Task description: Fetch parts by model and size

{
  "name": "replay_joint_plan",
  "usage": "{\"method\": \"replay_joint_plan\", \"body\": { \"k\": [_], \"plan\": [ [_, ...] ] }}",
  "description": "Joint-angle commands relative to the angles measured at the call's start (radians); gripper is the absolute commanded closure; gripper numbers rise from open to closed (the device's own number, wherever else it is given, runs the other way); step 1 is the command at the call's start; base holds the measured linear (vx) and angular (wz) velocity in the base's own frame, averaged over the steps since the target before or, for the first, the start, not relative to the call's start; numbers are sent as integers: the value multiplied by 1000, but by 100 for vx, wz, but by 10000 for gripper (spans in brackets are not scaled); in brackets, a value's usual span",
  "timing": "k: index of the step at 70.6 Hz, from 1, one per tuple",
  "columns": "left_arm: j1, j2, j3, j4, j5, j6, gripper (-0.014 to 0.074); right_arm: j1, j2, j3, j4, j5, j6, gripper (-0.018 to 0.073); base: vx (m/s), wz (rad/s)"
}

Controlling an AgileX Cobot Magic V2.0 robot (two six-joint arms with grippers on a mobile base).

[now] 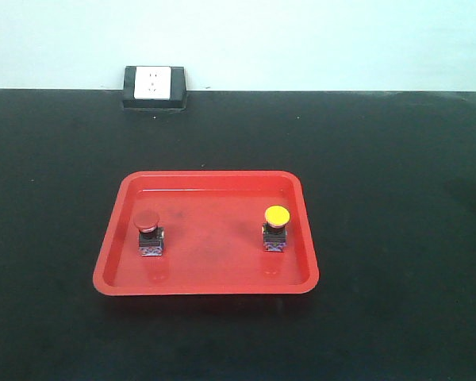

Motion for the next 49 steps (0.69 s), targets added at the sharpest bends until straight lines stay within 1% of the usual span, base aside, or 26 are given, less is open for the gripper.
{"method": "replay_joint_plan", "body": {
  "k": [1, 12, 16, 24, 30, 36, 41, 49],
  "plan": [
    [0, -12, 10, -4, -71, -3, 603, -113, 11, -26, 7, -71, -2, 569, 0, 0],
    [0, -12, 10, -4, -71, -3, 603, -261, 11, -22, 21, -69, -2, 569, 0, 0],
    [0, -12, 10, -4, -71, -3, 603, -309, 9, -2, 26, -89, -2, 569, 0, 0],
    [0, -12, 10, -4, -71, -3, 603, -388, -3, 91, 54, -168, 0, 569, 0, 0],
    [0, -12, 10, -4, -71, -3, 603, -416, -22, 171, 52, -231, 24, 569, 0, 0],
    [0, -12, 10, -4, -71, -3, 603, -414, -60, 240, 33, -274, 59, 569, 0, 0],
    [0, -12, 10, -4, -71, -3, 603, -414, -95, 291, 26, -289, 80, 569, 0, 0],
    [0, -12, 10, -4, -71, -3, 603, -414, -147, 363, 24, -296, 86, 569, 0, 0]
  ]
}}
